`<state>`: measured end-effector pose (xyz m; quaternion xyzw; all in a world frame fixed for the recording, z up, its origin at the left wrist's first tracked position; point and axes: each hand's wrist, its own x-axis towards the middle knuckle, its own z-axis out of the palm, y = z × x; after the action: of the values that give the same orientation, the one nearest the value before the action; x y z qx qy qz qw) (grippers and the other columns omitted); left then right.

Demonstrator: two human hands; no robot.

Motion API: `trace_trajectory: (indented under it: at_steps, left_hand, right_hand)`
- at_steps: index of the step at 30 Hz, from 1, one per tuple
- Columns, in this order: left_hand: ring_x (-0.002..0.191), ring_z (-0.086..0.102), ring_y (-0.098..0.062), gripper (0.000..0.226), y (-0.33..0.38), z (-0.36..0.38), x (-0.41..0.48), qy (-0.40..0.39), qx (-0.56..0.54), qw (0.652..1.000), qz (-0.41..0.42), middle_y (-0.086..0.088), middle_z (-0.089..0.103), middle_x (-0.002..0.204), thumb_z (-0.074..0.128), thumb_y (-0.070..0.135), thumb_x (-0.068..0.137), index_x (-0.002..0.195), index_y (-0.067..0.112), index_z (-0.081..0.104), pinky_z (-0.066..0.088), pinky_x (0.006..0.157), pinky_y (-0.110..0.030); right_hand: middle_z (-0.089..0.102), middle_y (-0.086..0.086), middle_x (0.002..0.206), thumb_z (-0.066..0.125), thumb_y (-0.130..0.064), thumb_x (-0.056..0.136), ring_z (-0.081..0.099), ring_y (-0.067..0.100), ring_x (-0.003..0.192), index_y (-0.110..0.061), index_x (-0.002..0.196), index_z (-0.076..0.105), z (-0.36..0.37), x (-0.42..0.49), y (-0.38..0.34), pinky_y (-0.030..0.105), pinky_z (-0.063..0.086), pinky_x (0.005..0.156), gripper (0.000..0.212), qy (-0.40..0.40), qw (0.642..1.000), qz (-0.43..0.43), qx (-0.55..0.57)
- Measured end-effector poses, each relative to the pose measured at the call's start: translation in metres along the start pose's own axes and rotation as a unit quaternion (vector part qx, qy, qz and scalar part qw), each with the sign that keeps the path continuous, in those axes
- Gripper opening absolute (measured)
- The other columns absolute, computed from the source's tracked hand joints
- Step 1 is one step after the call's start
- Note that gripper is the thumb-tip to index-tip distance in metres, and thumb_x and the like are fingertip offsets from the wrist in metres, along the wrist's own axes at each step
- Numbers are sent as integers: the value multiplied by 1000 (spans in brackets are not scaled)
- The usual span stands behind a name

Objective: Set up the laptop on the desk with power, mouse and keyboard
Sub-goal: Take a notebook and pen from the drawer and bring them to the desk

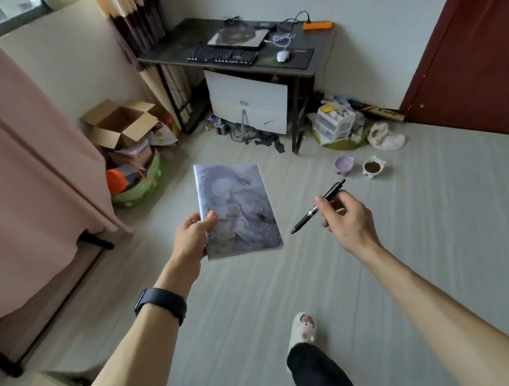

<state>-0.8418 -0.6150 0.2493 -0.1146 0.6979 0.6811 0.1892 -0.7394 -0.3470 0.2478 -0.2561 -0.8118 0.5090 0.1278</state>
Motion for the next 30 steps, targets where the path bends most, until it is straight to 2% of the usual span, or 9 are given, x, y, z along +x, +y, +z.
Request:
trace_trajectory:
  at_steps: [2,5,7,15,18,22,25,26,30]
  left_hand:
    - [73,73,-23,17,18,2,44,6,3,1000,-7,-11,76,92,65,23,94,101,8,67,59,61,-32]
    - [89,72,-35,25,52,-2,116,31,3,999,-10,-17,75,102,67,24,93,108,4,67,59,84,-51]
    - [92,72,-36,25,79,-8,162,50,-6,999,-7,-15,75,101,68,25,92,108,5,68,57,88,-55]
    - [84,73,-32,26,153,-48,317,98,-54,994,-7,-16,75,101,67,28,94,108,6,65,60,67,-40]
    - [92,72,-38,31,176,-64,391,102,-60,993,-15,-18,74,104,67,27,94,113,3,65,61,75,-46]
    - [80,74,-31,24,218,-87,500,86,-57,994,-27,-14,76,98,66,27,94,108,7,65,59,58,-35]
    - [87,74,-33,25,255,-102,579,75,-49,995,-41,-15,75,103,68,29,92,107,10,66,60,78,-50]
    - [87,74,-33,25,272,-106,608,75,-44,995,-42,-15,75,103,69,30,92,107,11,66,60,79,-50]
    - [81,75,-29,20,329,-113,708,74,-26,996,-49,-11,76,95,67,27,94,104,10,65,60,64,-38]
  right_hand:
    - [70,-8,70,59,-49,96,70,7,67,-22,81,59,23,50,-9,31,53,73,32,-16,1000,-7,-5]
    - [71,-7,82,59,-47,97,72,5,64,-18,84,59,60,135,-28,37,57,76,31,-57,998,-12,-5]
    - [72,-8,81,60,-45,97,73,5,65,-16,86,60,84,189,-47,41,59,78,31,-83,996,-14,-8]
    - [71,-7,77,61,-45,96,72,4,65,-21,81,64,182,365,-116,31,53,73,28,-148,987,-50,-37]
    - [73,-10,77,61,-42,97,72,5,65,-23,78,64,232,437,-131,33,54,75,27,-148,987,-48,-33]
    - [76,-11,79,61,-38,96,73,9,65,-22,74,65,302,531,-145,44,58,82,28,-138,990,-21,-20]
    - [76,-6,75,60,-36,96,72,11,66,-22,70,63,339,591,-165,47,58,83,30,-124,992,3,-26]
    - [75,-6,74,59,-36,96,72,11,66,-22,70,63,351,614,-174,47,57,84,30,-115,993,9,-30]
    - [75,-7,72,59,-40,95,72,14,68,-21,73,66,397,696,-197,50,57,84,30,-101,994,34,-33]
